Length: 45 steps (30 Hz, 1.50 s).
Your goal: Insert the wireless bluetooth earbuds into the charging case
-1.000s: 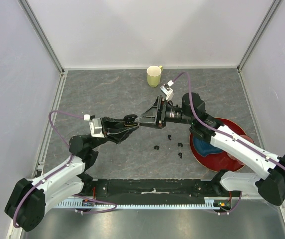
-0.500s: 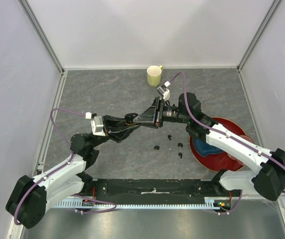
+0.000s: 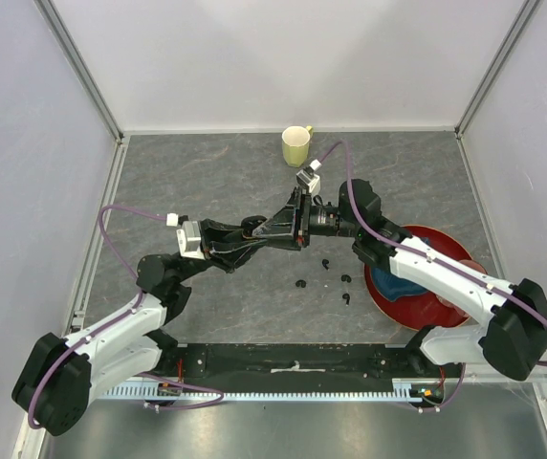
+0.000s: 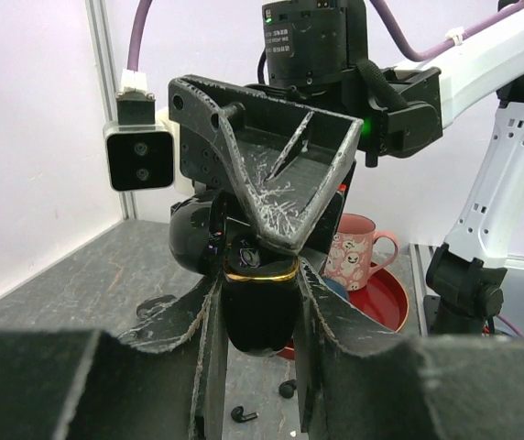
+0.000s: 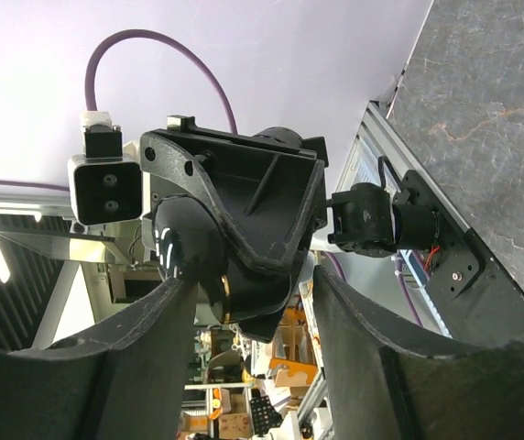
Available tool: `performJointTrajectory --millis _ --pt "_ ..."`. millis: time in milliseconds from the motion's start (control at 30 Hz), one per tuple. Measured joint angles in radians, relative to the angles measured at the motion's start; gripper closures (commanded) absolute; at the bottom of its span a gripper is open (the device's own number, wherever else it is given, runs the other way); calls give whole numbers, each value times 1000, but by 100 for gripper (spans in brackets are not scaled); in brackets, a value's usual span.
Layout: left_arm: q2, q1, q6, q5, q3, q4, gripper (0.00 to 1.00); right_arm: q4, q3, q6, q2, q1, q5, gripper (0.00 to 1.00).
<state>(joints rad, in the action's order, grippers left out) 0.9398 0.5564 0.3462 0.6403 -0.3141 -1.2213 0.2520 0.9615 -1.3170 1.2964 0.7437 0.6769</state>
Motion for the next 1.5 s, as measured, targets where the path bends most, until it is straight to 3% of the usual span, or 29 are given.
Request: performJointTrajectory --millis 100,400,767,933,1000,1167,1267,1500 --pt "0 0 0 1 0 2 98 5 -5 -7 3 0 4 46" --pt "1 -1 0 9 -3 0 93 53 -24 -46 3 -2 7 76" --pt "10 -3 0 25 -7 23 91 -24 -10 15 -13 -3 -26 79" --pt "10 -3 0 25 -8 34 98 -60 3 43 -15 -2 -35 67" --pt "10 -3 -2 24 -8 41 98 -65 3 47 -15 -2 -38 52" --pt "6 -3 -4 17 -8 58 98 -80 2 76 -23 -1 -59 28" --pt "-13 -2 -5 -2 -8 61 98 -98 1 92 -30 -2 -84 20" --pt "-74 -2 -23 -42 -5 80 98 -138 -21 134 -116 -36 -146 17"
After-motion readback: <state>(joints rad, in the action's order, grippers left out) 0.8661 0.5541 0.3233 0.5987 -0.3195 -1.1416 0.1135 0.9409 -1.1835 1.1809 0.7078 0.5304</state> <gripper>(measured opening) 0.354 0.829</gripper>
